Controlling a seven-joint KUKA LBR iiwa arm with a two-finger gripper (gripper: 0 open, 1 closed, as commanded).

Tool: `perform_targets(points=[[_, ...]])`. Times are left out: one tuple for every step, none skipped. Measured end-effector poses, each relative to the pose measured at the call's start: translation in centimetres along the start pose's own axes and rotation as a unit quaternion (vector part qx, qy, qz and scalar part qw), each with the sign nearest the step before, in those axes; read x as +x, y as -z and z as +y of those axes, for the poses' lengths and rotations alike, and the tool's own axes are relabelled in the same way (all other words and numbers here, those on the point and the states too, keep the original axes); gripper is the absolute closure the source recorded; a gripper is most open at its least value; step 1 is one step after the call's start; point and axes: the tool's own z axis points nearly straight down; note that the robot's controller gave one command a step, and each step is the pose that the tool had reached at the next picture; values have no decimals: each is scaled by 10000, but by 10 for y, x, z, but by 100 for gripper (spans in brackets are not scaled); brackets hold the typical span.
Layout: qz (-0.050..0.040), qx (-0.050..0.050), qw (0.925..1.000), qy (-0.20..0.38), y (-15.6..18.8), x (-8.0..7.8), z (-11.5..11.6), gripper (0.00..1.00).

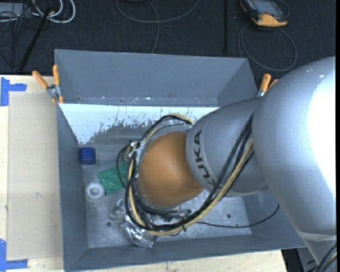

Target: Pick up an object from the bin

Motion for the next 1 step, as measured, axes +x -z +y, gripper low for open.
perform_targets(points=[[18, -26, 10000, -23, 0, 2, 0, 100]])
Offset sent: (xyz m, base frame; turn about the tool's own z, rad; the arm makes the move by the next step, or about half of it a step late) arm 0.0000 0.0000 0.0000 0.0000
